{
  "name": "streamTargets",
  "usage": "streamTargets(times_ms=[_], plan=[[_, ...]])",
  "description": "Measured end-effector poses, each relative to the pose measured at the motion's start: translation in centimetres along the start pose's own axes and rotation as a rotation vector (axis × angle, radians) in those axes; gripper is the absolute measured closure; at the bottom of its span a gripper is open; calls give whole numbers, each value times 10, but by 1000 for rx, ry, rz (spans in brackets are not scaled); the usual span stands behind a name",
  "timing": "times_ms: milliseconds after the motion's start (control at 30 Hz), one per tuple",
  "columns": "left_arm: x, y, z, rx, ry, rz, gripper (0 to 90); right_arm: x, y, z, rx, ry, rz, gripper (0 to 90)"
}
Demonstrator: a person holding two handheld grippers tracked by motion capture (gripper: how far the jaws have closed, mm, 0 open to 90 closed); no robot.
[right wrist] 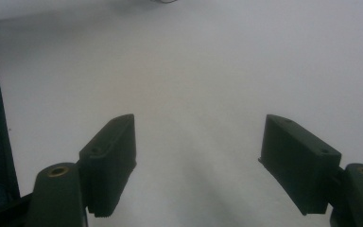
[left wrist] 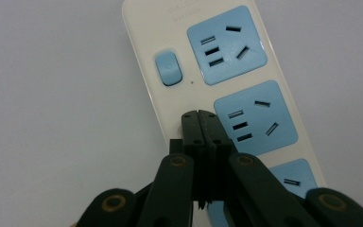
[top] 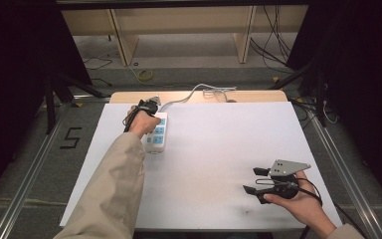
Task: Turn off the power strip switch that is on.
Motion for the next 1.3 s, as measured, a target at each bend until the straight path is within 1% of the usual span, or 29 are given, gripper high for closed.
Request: streamTargets(times_ms=[267, 400, 500, 767, 900, 933, 1000, 1067, 1200, 1300], plan=[[0, 0, 0, 1, -4, 1, 900, 0, -1, 0, -5, 0, 0, 278], [0, 0, -1, 11, 5, -3, 900, 1, -1, 0, -5, 0, -4, 278], [0, 0, -1, 13, 2, -1, 900, 1, -1, 0, -5, 0, -4, 277], [0, 0, -1, 14, 1, -3, 900, 1, -1, 0, -5, -2, -3, 278], [0, 0, 0, 7, -3, -7, 900, 1, -1, 0, -6, -3, -4, 278], [0, -1, 0, 8, -2, -7, 900, 1, -1, 0, -6, -3, -4, 277], [0, -1, -1, 15, 13, -11, 900, 1, -1, 0, -6, -3, -4, 278], [0, -1, -1, 23, 15, -15, 900, 1, -1, 0, -5, -1, -3, 278], [0, -1, -1, 14, 9, -10, 900, 1, -1, 0, -4, 0, -5, 278], [0, -1, -1, 15, 9, -10, 900, 1, -1, 0, -5, -1, -2, 278]])
Point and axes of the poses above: each handheld gripper's, and its own axes: y roughly forward along the jaws, x roughly out of its top, z roughly to its left, the point moved 9 cm from there along y, roughly forward along the jaws, and after that the axes turned 14 degrees about x, right-handed, at the moved point
